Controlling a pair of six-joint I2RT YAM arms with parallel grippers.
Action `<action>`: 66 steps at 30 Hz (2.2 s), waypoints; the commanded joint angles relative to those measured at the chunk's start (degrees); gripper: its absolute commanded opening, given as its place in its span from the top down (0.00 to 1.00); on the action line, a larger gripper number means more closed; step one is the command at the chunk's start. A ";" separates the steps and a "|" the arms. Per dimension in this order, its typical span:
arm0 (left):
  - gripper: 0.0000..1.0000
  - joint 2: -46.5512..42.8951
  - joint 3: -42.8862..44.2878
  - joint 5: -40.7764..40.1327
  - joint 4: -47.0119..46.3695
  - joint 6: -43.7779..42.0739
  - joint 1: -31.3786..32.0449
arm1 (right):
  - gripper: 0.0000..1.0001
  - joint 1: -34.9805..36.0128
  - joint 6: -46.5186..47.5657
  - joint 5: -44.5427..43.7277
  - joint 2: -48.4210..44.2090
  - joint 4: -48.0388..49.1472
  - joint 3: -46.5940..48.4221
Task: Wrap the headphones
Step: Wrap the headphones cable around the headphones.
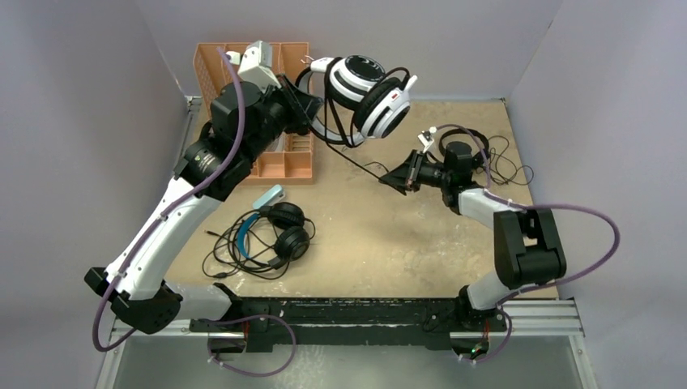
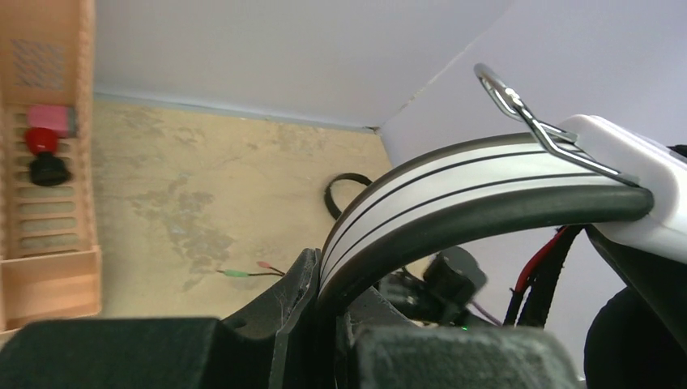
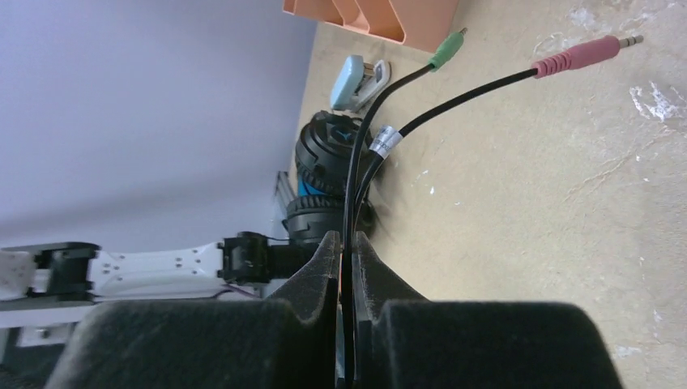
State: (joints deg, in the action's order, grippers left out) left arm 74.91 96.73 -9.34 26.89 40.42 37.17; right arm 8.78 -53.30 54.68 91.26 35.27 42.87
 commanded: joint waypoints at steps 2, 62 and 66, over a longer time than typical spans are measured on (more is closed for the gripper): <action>1.00 -3.32 1.40 -12.53 -8.52 1.08 -0.28 | 1.00 8.76 16.76 -5.09 -3.33 -19.04 2.41; 1.00 21.93 -16.24 -22.17 1.32 -13.09 16.85 | 1.00 -12.87 -5.22 -3.57 -6.99 -4.17 40.04; 1.00 21.46 -18.32 -20.67 0.17 -5.54 11.41 | 1.00 -10.12 -3.29 -5.68 -10.92 -7.08 38.14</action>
State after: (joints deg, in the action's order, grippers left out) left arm 97.60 78.98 -32.16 25.74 25.45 53.21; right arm -3.09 -53.58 51.05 86.39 19.66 80.88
